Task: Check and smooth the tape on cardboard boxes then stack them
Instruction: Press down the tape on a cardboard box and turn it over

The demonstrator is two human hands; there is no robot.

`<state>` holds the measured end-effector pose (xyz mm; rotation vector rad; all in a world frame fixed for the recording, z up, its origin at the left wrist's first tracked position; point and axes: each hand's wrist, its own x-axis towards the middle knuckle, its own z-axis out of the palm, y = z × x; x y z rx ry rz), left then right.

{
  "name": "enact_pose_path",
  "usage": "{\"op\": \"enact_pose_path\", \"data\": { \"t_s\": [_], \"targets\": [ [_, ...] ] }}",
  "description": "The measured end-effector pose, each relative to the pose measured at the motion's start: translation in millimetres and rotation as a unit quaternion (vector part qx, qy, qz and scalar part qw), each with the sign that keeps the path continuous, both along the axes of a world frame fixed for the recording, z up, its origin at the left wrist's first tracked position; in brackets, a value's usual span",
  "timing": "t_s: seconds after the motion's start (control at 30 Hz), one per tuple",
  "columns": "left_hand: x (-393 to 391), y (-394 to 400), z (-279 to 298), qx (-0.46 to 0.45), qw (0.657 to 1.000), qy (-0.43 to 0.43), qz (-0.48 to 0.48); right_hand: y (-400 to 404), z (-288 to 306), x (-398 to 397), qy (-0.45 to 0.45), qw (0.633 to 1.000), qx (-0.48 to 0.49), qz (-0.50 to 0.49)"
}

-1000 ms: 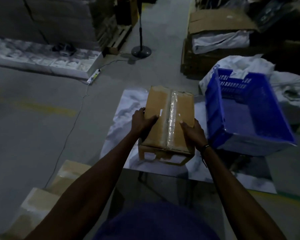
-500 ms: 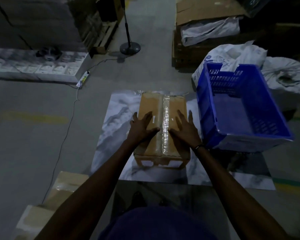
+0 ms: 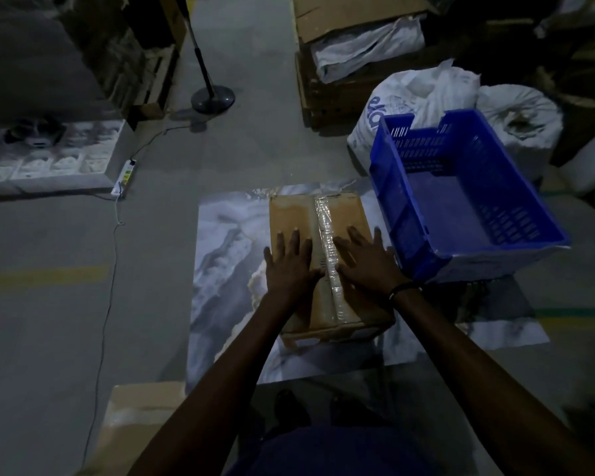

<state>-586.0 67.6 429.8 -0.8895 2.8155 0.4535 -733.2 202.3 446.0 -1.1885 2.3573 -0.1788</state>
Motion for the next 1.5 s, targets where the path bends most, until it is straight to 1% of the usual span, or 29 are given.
{"op": "enact_pose_path", "data": {
  "t_s": [0.07, 0.2, 0.37, 0.57, 0.67, 0.73, 0.83, 0.93, 1.1, 1.23, 1.37, 1.43, 1.5],
  "targets": [
    [-7.2, -6.5, -0.6, 0.004, 1.0, -0.01, -0.029, -4.1, 4.1, 0.3, 0.028, 0.999, 0.01, 0.025],
    [-11.8, -10.9, -4.8, 0.042, 0.999, -0.009, -0.028, -5.0, 2.6, 2.9, 0.036, 0.999, 0.008, 0.028],
    [-4.6, -5.4, -3.8, 0.029, 0.999, 0.022, -0.025, -2.4, 3.1, 4.8, 0.036, 0.999, 0.001, 0.033],
    [22.8, 24.0, -7.8, 0.019, 0.999, 0.037, -0.034, 18.3, 8.4, 19.9, 0.0, 0.998, 0.005, 0.062],
    [25.5, 33.6, -9.0, 0.019, 0.998, 0.051, -0.015, 21.6, -5.5, 25.4, 0.035, 0.996, -0.016, 0.076],
    [25.2, 36.6, -7.1, 0.031, 0.998, 0.057, -0.005, 21.1, -11.0, 25.6, 0.039, 0.996, -0.021, 0.073],
    [30.2, 43.4, -5.4, 0.033, 0.995, 0.094, 0.001, 25.2, -8.3, 28.2, 0.036, 0.996, -0.042, 0.068],
    [43.8, 58.7, -10.5, 0.034, 0.989, 0.145, -0.012, 37.9, -0.5, 37.6, 0.012, 0.996, -0.062, 0.059],
    [59.5, 75.3, -14.3, 0.032, 0.979, 0.2, -0.009, 57.1, -12.4, 48.9, 0.006, 0.994, -0.101, 0.052],
    [58.1, 78.0, -14.4, 0.038, 0.981, 0.188, 0.008, 58.1, -22.3, 48.6, 0.005, 0.993, -0.109, 0.054],
    [44.4, 67.1, -10.9, 0.058, 0.983, 0.171, 0.022, 50.5, -14.6, 47.0, 0.016, 0.991, -0.127, 0.045],
    [27.6, 52.1, -6.4, 0.055, 0.989, 0.138, 0.013, 35.9, -12.7, 37.2, 0.019, 0.99, -0.131, 0.04],
    [10.2, 35.0, 1.4, 0.062, 0.994, 0.085, -0.003, 18.5, -16.3, 24.1, 0.027, 0.99, -0.127, 0.049]
  ]
}}
